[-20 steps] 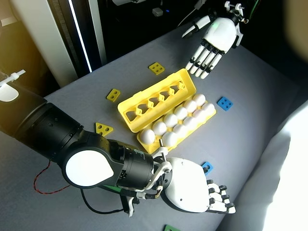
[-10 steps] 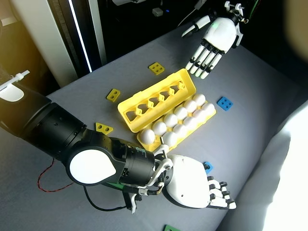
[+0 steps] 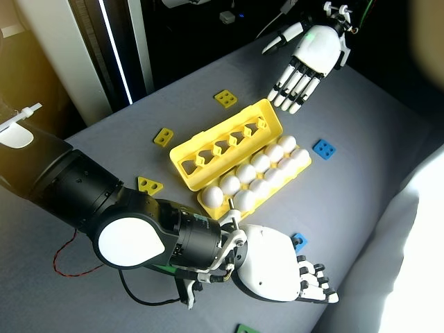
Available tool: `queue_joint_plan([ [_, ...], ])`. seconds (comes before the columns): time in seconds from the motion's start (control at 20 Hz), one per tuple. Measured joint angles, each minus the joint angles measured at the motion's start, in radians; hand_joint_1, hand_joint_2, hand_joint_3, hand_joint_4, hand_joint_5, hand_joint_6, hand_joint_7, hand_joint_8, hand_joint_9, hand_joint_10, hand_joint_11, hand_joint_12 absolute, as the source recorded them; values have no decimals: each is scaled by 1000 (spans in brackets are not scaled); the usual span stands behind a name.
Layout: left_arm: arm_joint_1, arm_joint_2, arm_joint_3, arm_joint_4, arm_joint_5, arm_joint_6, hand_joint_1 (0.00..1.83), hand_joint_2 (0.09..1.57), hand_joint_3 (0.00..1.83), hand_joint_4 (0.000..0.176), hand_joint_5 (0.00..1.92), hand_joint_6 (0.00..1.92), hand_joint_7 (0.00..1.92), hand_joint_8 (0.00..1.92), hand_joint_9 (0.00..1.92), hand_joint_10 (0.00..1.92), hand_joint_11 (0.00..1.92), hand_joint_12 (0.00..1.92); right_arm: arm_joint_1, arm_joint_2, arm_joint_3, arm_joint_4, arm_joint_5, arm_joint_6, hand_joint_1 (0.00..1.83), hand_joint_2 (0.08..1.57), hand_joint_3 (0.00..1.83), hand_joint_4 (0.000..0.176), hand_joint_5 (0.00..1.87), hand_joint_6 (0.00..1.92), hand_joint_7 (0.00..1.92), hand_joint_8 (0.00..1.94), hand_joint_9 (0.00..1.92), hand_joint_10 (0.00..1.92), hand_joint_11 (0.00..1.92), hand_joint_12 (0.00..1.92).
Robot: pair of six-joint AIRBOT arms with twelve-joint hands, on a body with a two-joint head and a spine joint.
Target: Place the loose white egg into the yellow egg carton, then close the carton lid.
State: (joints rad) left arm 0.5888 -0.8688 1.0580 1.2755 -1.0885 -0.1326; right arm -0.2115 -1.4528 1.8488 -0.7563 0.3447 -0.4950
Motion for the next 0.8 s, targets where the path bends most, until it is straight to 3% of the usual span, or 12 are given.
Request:
queue_joint_plan([
  [0.1, 0, 0, 0, 0, 0, 0, 0, 1173, 1, 0, 417, 2, 407, 4, 353, 5, 0, 572, 0, 0, 0, 0, 0, 0, 812, 837, 5, 155, 909, 2, 166, 1, 118, 3, 11, 6],
  [0.3, 0, 0, 0, 0, 0, 0, 0, 1156, 0, 0, 409, 1, 396, 1, 340, 1, 0, 563, 0, 0, 0, 0, 0, 0, 824, 837, 3, 145, 919, 5, 173, 3, 112, 3, 4, 5],
  [0.65, 0, 0, 0, 0, 0, 0, 0, 1156, 0, 0, 419, 1, 413, 3, 360, 4, 0, 575, 0, 0, 0, 0, 3, 0, 944, 870, 4, 77, 1079, 24, 225, 7, 147, 6, 0, 0],
  [0.8, 0, 0, 0, 0, 0, 0, 0, 1149, 0, 0, 425, 2, 413, 1, 360, 2, 0, 594, 0, 0, 0, 0, 3, 0, 944, 892, 2, 87, 1125, 13, 236, 1, 144, 0, 0, 0],
])
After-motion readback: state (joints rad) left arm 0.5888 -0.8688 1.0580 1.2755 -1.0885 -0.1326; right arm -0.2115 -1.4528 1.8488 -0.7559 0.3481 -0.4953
